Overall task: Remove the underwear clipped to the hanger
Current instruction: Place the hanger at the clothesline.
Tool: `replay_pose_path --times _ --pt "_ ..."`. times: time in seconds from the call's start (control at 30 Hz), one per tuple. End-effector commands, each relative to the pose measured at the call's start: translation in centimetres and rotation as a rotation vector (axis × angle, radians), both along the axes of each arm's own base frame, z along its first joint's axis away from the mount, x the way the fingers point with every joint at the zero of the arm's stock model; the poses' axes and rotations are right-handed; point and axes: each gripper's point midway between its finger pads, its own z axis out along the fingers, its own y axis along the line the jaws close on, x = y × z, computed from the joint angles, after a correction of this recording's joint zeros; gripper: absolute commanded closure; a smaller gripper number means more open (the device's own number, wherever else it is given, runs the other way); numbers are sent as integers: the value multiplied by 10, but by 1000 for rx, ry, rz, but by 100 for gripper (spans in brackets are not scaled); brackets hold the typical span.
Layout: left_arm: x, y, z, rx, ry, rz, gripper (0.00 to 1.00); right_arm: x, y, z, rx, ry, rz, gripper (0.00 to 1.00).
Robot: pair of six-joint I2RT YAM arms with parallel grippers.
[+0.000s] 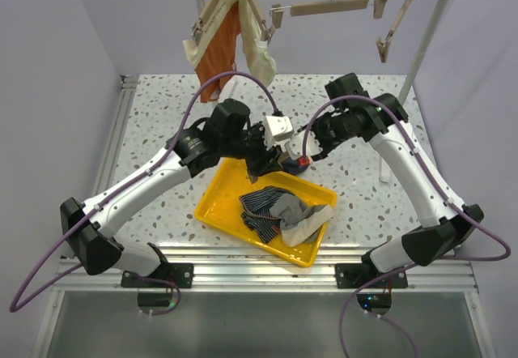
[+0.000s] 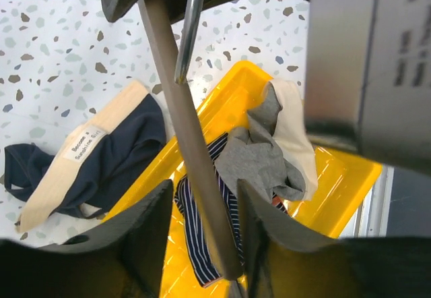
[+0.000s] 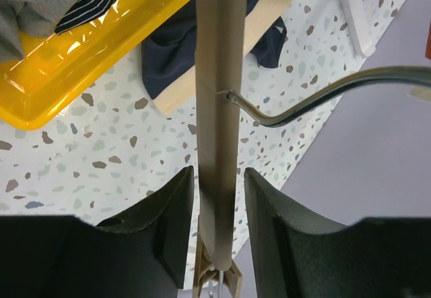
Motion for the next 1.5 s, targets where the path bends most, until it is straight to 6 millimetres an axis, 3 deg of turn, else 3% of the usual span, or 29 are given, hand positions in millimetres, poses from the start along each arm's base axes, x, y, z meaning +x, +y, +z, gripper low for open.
replay_pose_path --times 0.0,0.07,0.17,0.2,0.3,0.37,0.47,0.5,0.57,0.6,0.63,0.8,1.0,1.1,1.3,1.33,1.4,1.43,1.47 --pt "-1 2 9 -10 31 42 56 2 0 19 41 -90 -12 100" --pt "-2 0 6 -8 49 39 62 2 0 21 47 -94 -15 100" --pt "-1 -2 5 -8 55 38 82 -1 1 20 50 -81 -11 100" --pt "0 -2 8 -13 50 41 98 -1 1 20 53 -79 -12 100" --pt "2 -2 14 -23 35 51 100 -3 3 19 67 -62 -15 100" --pt "2 -3 20 -41 37 59 100 -4 5 19 88 -52 -27 94" --pt "0 -3 23 -55 60 73 100 -2 10 22 133 -49 -57 71" --pt "0 -2 23 -56 65 79 100 2 12 24 151 -56 -70 54" --pt "-1 1 20 -55 84 107 100 6 14 30 187 -57 -112 34" --pt "-1 3 19 -52 89 115 100 9 15 32 205 -55 -130 5" --pt "-3 4 19 -54 100 129 100 11 14 36 231 -49 -166 2" --pt "-3 16 19 -52 110 204 100 31 -7 59 348 -64 -287 1" --pt "2 29 21 -33 87 271 100 23 -26 81 491 -40 -299 1" --pt "6 32 27 -36 81 305 100 11 -22 88 564 -12 -281 1" --pt "28 32 63 -103 79 457 100 0 -11 108 754 44 -307 1" --pt "34 33 76 -127 64 488 100 11 -10 127 821 -13 -314 1" --pt "37 33 84 -152 75 523 100 21 -14 140 953 37 -458 2" --pt "40 33 91 -168 69 537 100 33 -16 161 1025 -31 -467 2" --pt "41 33 93 -174 70 547 100 42 -22 168 1070 -45 -528 3"
